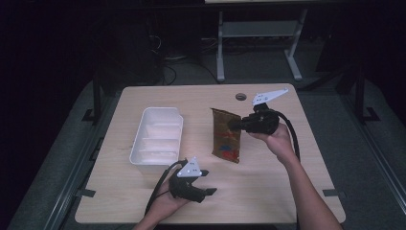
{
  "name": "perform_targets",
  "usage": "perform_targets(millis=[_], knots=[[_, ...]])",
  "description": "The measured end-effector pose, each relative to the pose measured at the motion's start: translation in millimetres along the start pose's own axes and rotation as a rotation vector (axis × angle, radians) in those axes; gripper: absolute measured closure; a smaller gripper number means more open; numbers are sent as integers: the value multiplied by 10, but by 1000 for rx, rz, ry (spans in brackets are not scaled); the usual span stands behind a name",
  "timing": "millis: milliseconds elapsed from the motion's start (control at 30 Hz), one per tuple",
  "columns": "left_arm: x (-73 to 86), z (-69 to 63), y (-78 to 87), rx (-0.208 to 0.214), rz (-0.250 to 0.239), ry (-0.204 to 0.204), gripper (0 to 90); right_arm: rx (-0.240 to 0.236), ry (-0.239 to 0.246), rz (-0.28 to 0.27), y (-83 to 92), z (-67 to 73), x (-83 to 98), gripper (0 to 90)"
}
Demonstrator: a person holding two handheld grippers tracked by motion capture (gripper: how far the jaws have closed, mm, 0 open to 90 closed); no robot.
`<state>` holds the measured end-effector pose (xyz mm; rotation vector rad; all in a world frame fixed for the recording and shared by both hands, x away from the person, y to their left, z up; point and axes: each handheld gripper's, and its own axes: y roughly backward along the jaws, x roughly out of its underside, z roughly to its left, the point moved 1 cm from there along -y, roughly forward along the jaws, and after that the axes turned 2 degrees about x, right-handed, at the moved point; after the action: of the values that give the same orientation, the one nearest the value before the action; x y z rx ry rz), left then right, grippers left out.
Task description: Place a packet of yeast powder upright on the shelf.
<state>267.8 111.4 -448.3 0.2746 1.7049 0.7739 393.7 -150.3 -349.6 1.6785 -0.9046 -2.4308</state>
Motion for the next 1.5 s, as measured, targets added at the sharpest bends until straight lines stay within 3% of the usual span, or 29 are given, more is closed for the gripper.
perform_targets(millis=[167,600,900,1067,1267,1500], knots=[[31,-58,43,-1,7,-27,324,-7,7,-2,-37,18,-54,827],[86,-75,146,4,-14,-32,304,-31,24,6,-226,77,-268,828],[114,-58,141,9,-16,-31,291,-41,20,-14,-330,72,-379,829],[123,-85,99,13,-3,-51,289,-47,30,-22,-394,96,-477,830],[120,-83,153,7,-24,-68,289,-68,36,-44,-473,137,-592,831],[123,-95,164,11,-24,-76,289,-77,46,-18,-590,176,-681,831]])
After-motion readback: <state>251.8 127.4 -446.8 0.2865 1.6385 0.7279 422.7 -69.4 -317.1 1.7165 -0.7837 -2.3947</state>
